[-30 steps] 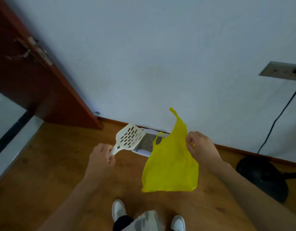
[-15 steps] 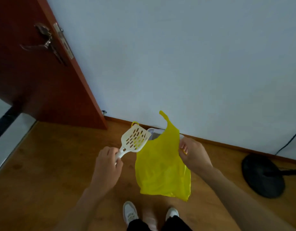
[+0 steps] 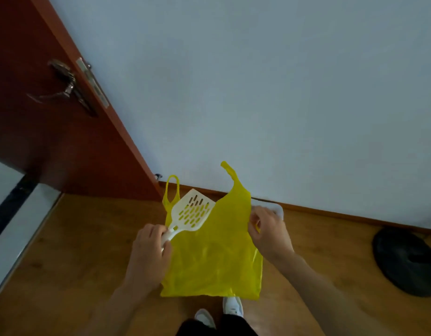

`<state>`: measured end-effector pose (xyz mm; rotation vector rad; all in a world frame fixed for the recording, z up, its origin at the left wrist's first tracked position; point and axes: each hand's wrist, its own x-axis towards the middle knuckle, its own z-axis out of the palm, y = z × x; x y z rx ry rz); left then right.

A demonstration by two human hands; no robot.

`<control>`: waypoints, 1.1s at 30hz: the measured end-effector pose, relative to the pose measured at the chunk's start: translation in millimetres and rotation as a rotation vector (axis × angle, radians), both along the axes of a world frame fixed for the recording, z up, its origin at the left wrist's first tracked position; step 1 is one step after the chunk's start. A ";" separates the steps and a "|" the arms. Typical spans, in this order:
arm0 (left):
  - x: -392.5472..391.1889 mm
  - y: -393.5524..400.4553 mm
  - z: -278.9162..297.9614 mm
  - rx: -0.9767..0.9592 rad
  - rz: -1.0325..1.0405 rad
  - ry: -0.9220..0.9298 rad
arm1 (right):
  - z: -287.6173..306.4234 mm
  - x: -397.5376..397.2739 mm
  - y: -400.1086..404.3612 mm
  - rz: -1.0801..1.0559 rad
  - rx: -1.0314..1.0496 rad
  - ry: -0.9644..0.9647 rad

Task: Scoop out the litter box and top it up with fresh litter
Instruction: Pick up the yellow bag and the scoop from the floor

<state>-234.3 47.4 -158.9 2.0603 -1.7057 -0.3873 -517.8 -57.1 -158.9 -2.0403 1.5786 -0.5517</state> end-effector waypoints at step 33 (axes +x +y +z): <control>105.5 -202.5 -644.6 0.094 -0.303 -0.030 | -641.9 154.3 -165.2 -0.166 -0.089 0.082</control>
